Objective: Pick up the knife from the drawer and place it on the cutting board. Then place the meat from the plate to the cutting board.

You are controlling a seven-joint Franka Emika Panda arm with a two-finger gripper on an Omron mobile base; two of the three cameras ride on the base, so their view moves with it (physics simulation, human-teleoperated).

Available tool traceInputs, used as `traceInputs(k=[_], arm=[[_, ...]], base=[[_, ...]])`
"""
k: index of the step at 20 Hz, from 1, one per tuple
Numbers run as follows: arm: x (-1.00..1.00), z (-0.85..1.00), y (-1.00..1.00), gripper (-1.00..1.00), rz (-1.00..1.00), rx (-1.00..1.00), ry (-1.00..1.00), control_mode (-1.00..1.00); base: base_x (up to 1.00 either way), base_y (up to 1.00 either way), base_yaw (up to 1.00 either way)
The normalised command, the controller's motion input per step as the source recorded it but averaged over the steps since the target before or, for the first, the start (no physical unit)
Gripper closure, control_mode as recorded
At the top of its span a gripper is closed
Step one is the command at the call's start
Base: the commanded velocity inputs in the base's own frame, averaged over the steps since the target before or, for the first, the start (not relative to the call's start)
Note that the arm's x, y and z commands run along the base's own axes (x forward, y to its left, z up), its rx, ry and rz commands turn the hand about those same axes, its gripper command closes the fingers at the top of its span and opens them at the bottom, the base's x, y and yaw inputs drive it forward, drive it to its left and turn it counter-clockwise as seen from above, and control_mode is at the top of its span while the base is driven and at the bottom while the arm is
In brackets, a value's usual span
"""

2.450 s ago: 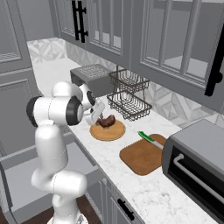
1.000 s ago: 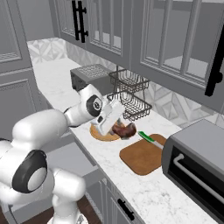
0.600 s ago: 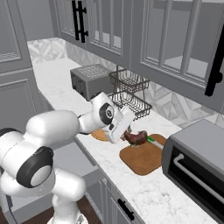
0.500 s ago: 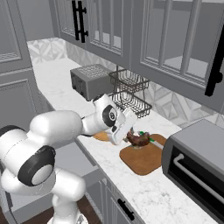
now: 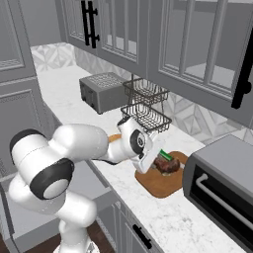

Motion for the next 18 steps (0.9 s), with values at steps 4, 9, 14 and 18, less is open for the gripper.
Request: traceInputs(k=[4, 9, 14, 18], arm=[[0.0, -0.03, 0.0, -1.0, 0.0, 0.0, 0.0, -1.0], [-0.01, 0.02, 0.03, -1.0, 0.02, 0.0, 0.0, -1.0], [-0.1, 0.19, 0.22, -1.0, 0.02, 0.0, 0.0, -1.0], [-0.18, 0.38, 0.46, -1.0, 0.04, -0.01, 0.0, -1.0]], base=[[0.0, 0.0, 0.0], [0.0, 0.0, 0.0], [0.0, 0.0, 0.0], [0.0, 0.0, 0.0]])
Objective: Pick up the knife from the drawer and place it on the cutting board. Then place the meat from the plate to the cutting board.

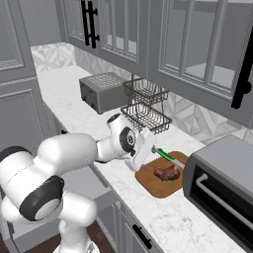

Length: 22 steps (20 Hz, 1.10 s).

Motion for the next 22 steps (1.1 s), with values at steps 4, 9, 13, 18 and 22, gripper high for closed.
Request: traceInputs(k=[4, 9, 13, 18, 22], arm=[[-0.16, 0.37, 0.61, -1.0, 0.04, -0.05, 0.0, -1.0], [-0.06, 0.29, 0.54, -1.0, 0.04, -0.04, -0.07, -1.0], [-0.14, 0.25, 0.49, -1.0, 0.17, -0.02, 0.0, -1.0], [-0.32, 0.34, 0.33, -1.0, 0.18, 0.0, -0.18, -1.0], [-0.37, 0.3, 0.29, -1.0, 0.06, 0.0, -0.38, -1.0]], base=[[0.0, 0.0, 0.0], [0.0, 0.0, 0.0], [0.0, 0.0, 0.0], [0.0, 0.0, 0.0], [0.0, 0.0, 0.0]])
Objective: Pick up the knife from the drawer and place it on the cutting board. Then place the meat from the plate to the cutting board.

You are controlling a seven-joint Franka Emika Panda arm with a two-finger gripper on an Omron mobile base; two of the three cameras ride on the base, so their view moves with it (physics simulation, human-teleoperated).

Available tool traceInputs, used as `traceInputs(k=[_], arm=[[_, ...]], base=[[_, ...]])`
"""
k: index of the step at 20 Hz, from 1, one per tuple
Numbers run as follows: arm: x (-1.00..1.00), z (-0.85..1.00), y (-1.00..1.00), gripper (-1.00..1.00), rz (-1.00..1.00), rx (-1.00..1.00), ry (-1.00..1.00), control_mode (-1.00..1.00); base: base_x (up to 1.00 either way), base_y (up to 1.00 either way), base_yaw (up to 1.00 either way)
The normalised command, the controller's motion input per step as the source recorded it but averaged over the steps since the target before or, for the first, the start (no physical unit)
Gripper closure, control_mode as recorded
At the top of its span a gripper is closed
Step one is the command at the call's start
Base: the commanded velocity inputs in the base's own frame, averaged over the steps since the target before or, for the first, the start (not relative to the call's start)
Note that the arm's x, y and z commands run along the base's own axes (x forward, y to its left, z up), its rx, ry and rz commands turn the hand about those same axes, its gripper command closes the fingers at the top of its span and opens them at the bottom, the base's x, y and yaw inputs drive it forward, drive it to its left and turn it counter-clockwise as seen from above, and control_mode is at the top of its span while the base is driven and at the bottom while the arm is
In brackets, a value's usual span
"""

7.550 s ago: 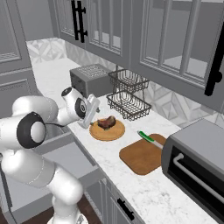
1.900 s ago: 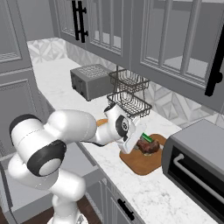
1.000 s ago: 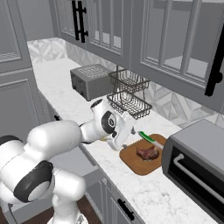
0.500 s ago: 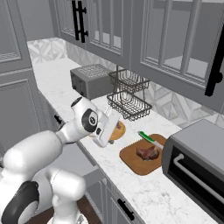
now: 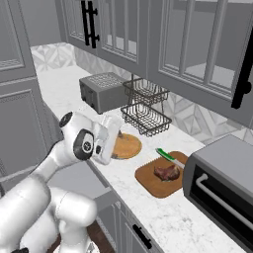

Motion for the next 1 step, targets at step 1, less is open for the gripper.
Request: traceInputs(k=[1], arm=[[-0.34, 0.3, 0.3, -1.0, 0.02, 0.01, -0.38, -1.0]], base=[[0.0, 0.0, 0.0]])
